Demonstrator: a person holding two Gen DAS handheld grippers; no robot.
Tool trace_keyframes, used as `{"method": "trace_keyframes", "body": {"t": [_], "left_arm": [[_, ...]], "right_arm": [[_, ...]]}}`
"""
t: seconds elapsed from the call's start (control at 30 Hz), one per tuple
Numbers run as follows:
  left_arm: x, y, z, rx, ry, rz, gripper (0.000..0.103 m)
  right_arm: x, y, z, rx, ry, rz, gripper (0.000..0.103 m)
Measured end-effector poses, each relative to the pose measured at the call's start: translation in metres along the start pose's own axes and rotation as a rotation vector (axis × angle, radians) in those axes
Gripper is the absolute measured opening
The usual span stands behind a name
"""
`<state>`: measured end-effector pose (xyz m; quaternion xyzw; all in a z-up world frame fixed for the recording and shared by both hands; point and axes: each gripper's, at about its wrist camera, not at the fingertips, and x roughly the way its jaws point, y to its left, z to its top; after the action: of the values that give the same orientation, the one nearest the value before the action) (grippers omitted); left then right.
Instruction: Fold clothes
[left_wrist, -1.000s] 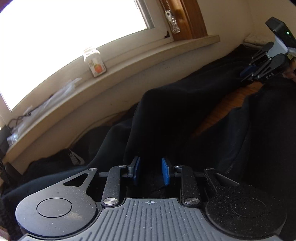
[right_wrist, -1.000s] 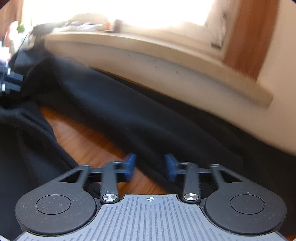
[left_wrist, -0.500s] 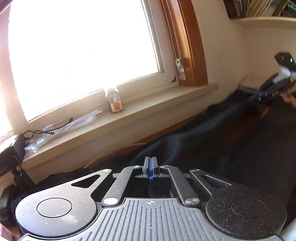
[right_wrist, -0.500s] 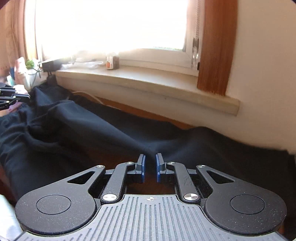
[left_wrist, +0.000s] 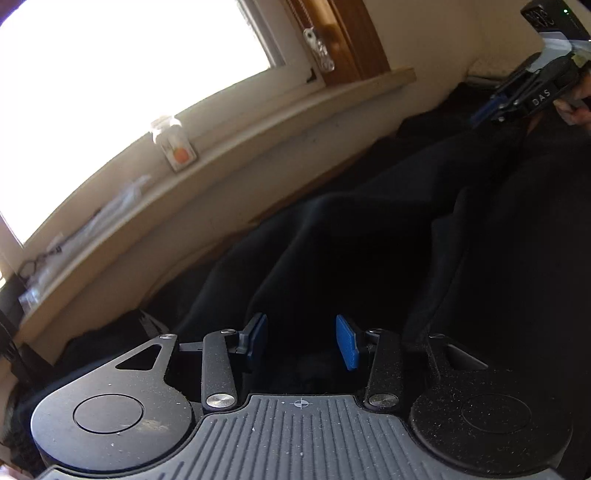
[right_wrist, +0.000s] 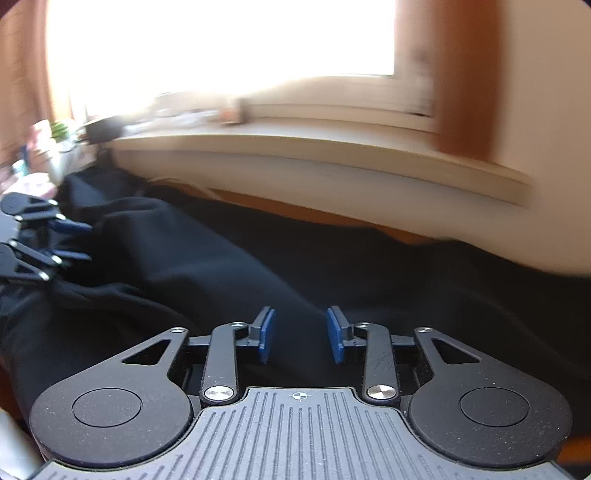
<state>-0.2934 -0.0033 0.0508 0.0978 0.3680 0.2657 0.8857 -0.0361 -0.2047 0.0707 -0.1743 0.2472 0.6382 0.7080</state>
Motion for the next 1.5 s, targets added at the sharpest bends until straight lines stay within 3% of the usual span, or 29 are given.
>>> {"method": "trace_keyframes", "body": {"t": [0.3, 0.37, 0.4, 0.43, 0.47, 0.6, 0.7, 0.77, 0.9, 1.1, 1.33, 1.43, 1.5], "left_arm": [[-0.018, 0.009, -0.018, -0.073, 0.000, -0.009, 0.046], [-0.020, 0.011, -0.020, -0.079, 0.002, -0.021, 0.046], [-0.021, 0.011, -0.022, -0.080, 0.006, -0.028, 0.046], [-0.022, 0.012, -0.023, -0.081, 0.008, -0.033, 0.045], [-0.023, 0.012, -0.025, -0.084, 0.008, -0.035, 0.045], [-0.026, 0.014, -0.030, -0.101, -0.001, -0.035, 0.044], [-0.027, 0.013, -0.031, -0.105, -0.008, -0.031, 0.042], [-0.028, 0.012, -0.030, -0.100, -0.013, -0.026, 0.040], [-0.030, 0.012, -0.024, -0.081, -0.018, -0.016, 0.040], [-0.032, 0.005, 0.002, -0.052, -0.062, 0.005, 0.046], [-0.027, -0.016, 0.033, 0.005, -0.106, 0.000, 0.049], [-0.012, -0.022, 0.043, 0.043, -0.094, 0.018, 0.049], [-0.001, -0.022, 0.045, 0.053, -0.075, 0.038, 0.049]], "right_arm": [[0.087, 0.102, 0.047, -0.121, 0.010, 0.268, 0.050], [0.098, 0.116, 0.052, -0.168, 0.016, 0.264, 0.048], [0.103, 0.119, 0.055, -0.175, 0.022, 0.266, 0.044], [0.106, 0.118, 0.059, -0.161, 0.023, 0.273, 0.016], [0.107, 0.115, 0.064, -0.140, 0.010, 0.265, 0.008], [0.110, 0.100, 0.086, -0.037, -0.041, 0.217, 0.007], [0.122, 0.094, 0.089, 0.033, 0.014, 0.196, 0.017], [0.126, 0.094, 0.084, 0.034, 0.048, 0.164, 0.035], [0.102, 0.070, 0.069, 0.058, 0.023, 0.151, 0.048], [0.029, -0.008, 0.034, 0.127, -0.018, -0.006, 0.052], [-0.067, -0.130, -0.040, 0.315, -0.012, -0.340, 0.052], [-0.104, -0.172, -0.072, 0.426, -0.026, -0.464, 0.036], [-0.127, -0.194, -0.089, 0.500, -0.051, -0.519, 0.036]]}}
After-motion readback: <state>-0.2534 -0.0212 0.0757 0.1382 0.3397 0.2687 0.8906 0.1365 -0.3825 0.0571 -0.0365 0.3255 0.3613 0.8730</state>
